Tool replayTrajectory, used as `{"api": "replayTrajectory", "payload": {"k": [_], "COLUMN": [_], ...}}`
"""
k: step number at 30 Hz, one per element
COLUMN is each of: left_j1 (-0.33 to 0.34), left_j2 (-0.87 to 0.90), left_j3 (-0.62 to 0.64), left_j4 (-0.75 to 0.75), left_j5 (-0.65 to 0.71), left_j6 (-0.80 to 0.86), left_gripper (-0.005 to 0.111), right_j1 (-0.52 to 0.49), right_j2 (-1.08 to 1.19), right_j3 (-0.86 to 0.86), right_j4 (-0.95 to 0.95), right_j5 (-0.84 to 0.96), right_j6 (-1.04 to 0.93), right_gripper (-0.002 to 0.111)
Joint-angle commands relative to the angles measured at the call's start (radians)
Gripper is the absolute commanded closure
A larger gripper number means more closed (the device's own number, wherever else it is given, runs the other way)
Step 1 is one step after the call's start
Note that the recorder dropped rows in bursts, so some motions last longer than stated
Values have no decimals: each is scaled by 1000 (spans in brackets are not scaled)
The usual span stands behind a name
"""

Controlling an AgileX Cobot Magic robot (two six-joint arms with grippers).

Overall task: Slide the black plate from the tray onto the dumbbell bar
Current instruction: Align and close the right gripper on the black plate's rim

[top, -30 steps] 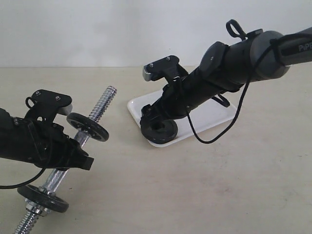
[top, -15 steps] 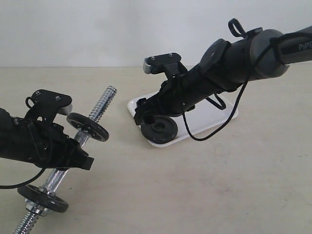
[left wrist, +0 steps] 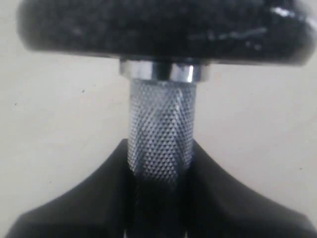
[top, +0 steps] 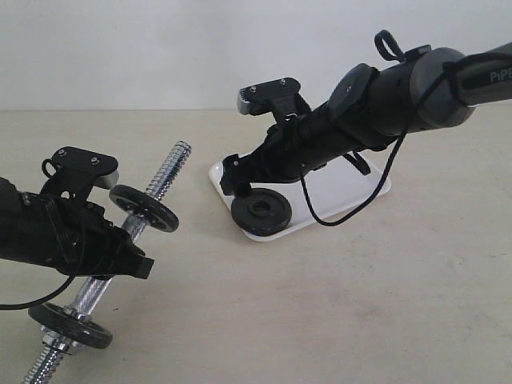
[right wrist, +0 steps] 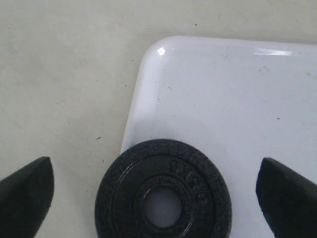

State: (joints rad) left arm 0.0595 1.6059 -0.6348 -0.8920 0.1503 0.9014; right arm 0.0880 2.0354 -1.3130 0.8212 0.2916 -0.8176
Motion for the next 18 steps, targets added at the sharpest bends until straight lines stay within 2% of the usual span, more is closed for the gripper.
{"api": "replayTrajectory", "payload": {"k": [1,6,18], "left_j1": [-1,-1,-1], "left_j2": [-46,-46,-46], "left_j3": [-30,-30,-30], "left_j4": [-26,-26,-26], "left_j5": [-74,-77,-75], "left_j6": [5,5,5], "left_gripper": [103,103,103], "right_j1": [1,1,1], "right_j2": [1,1,73], "right_j3": [-4,-4,-4], "right_j4": [4,0,-5], "right_j5": [-16,38,75], "right_j6": [2,62,61], "right_gripper": [3,3,3]}}
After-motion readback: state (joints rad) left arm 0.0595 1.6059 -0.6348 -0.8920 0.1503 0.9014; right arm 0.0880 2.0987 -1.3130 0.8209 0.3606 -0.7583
